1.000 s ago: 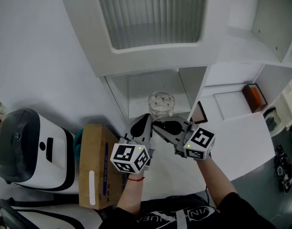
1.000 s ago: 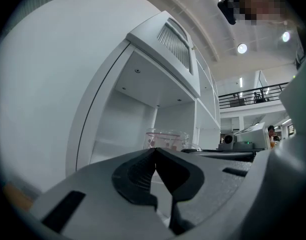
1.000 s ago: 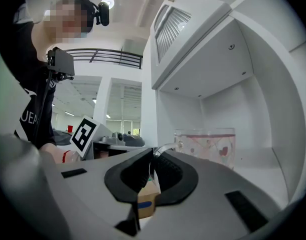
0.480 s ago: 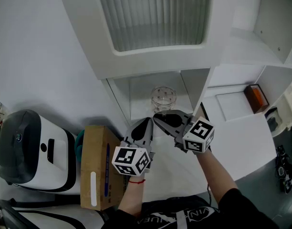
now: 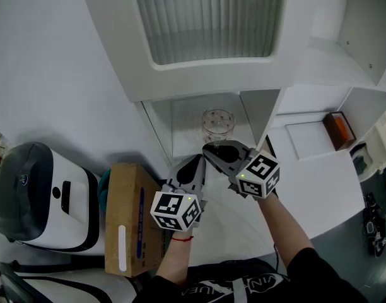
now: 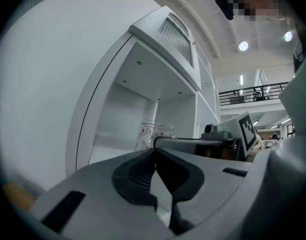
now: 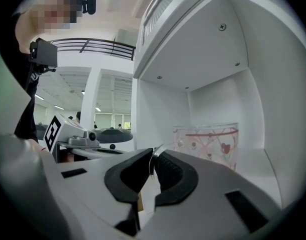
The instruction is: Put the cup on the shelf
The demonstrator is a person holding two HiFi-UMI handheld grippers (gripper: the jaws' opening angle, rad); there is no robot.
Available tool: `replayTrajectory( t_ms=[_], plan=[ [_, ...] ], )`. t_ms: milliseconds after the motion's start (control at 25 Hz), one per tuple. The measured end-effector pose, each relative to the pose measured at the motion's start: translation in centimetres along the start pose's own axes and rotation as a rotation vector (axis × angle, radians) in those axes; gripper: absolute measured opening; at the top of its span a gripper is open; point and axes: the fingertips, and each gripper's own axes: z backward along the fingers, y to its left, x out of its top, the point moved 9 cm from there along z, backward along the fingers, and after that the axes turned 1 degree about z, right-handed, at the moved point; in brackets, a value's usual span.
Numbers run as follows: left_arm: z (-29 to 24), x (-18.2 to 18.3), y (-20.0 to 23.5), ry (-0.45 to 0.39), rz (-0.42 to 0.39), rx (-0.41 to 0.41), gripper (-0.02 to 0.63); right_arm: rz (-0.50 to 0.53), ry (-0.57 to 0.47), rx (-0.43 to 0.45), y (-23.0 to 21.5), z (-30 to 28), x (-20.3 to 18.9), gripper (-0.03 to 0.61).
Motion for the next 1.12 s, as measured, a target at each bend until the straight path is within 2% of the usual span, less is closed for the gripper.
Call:
replayTrajectory(
  t_ms=[560, 840, 1120],
  plan=[
    [0.3, -0.5, 0.0, 0.015, 0.014, 0.008, 0.009, 0.034, 0.009, -0.039, -0.2, 0.0, 0.0, 0.011],
    [0.5, -0.6, -0.4, 0.019, 0.017, 0.002, 0.009, 0.034, 0.011, -0.076, 0.1, 0.8, 0.1, 0.064],
    [0.6, -0.6, -1.0, 0.024, 0.014, -0.01, 0.009, 0.005, -0.011, -0.136, -0.1, 2.3, 0.1, 0.071]
  ],
)
